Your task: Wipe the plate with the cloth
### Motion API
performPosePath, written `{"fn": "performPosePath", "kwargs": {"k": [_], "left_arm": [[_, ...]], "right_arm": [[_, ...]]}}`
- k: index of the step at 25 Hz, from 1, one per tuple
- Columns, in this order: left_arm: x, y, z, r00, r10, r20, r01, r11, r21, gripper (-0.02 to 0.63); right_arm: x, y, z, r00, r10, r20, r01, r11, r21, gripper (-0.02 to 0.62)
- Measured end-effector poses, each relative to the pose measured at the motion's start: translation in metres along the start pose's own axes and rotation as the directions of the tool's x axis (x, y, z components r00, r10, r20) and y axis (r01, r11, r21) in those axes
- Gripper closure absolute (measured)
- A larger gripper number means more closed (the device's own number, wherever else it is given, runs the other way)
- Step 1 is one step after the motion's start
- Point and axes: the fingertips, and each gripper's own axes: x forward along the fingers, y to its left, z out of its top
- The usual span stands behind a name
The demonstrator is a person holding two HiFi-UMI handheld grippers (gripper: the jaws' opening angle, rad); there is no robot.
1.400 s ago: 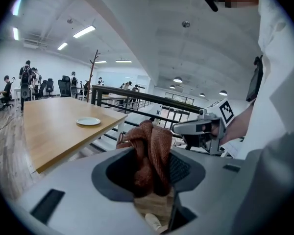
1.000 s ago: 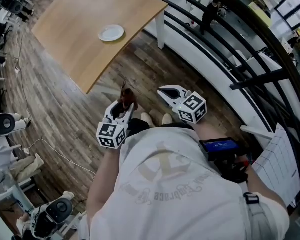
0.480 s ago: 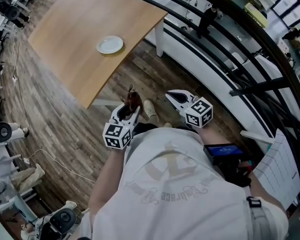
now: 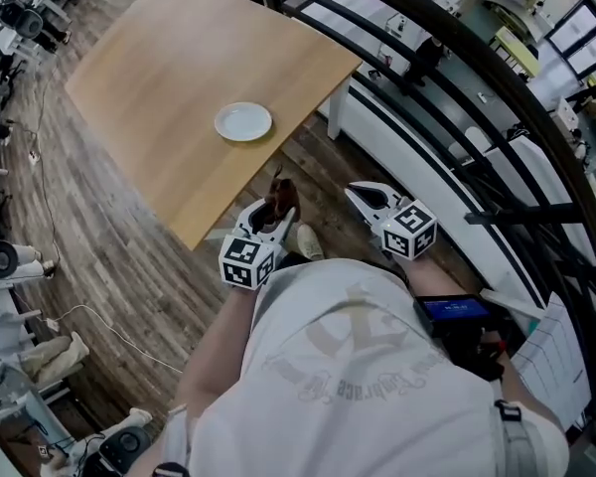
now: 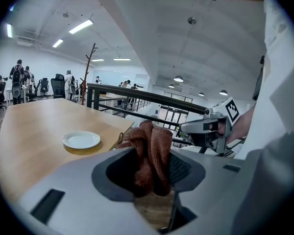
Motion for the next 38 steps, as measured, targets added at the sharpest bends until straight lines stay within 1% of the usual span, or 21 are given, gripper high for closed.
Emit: {"fn": "performPosePath", "kwargs": {"k": [2,7,11,16,19,22,27,32,35,38], "left_arm": [[0.004,0.011,0.005,1.0,0.002,-0.002,-0.002,1.0,0.003,0.436],[0.01,0.042,0.009,1.0,0.014,-0.003,-0.014,1.0,0.001,0.436],[0.007,0.068,0.006,1.0,0.026,-0.012,-0.026,0.999,-0.018,0.436],[0.014,0.074,-0.003,0.999,0.022,-0.026,-0.023,1.0,-0.017,0.436],[0.026,0.075,-0.01,0.999,0.032,-0.028,-0.033,0.999,-0.021,0.436],[0.033,0.079,-0.013,0.999,0.043,-0.029,-0.044,0.999,-0.031,0.436],[0.022,0.092,-0.002,0.998,0.064,-0.029,-0.064,0.997,-0.031,0.436],[0.038,0.093,0.014,0.994,0.096,-0.055,-0.097,0.995,-0.01,0.436],[0.038,0.111,0.023,0.989,0.128,-0.076,-0.13,0.991,-0.02,0.436],[0.043,0.133,0.026,0.986,0.141,-0.093,-0.143,0.989,-0.02,0.436]], "right_arm": [[0.01,-0.005,0.005,1.0,0.002,0.002,-0.002,1.0,0.002,0.581],[0.045,-0.009,0.014,0.999,0.037,0.002,-0.037,0.999,-0.002,0.581],[0.071,-0.012,0.024,0.999,0.032,-0.004,-0.033,0.999,-0.014,0.581],[0.08,-0.028,0.021,1.0,0.011,-0.019,-0.011,1.0,-0.015,0.581],[0.081,-0.043,0.014,0.999,0.014,-0.033,-0.015,1.0,-0.018,0.581],[0.087,-0.049,0.014,0.998,0.032,-0.046,-0.033,0.999,-0.024,0.581],[0.105,-0.038,0.031,0.997,0.058,-0.051,-0.059,0.998,-0.029,0.581],[0.117,-0.061,0.045,0.993,0.101,-0.067,-0.103,0.994,-0.028,0.581],[0.139,-0.064,0.06,0.987,0.139,-0.086,-0.142,0.989,-0.033,0.581],[0.169,-0.07,0.072,0.981,0.17,-0.094,-0.174,0.984,-0.042,0.581]]}}
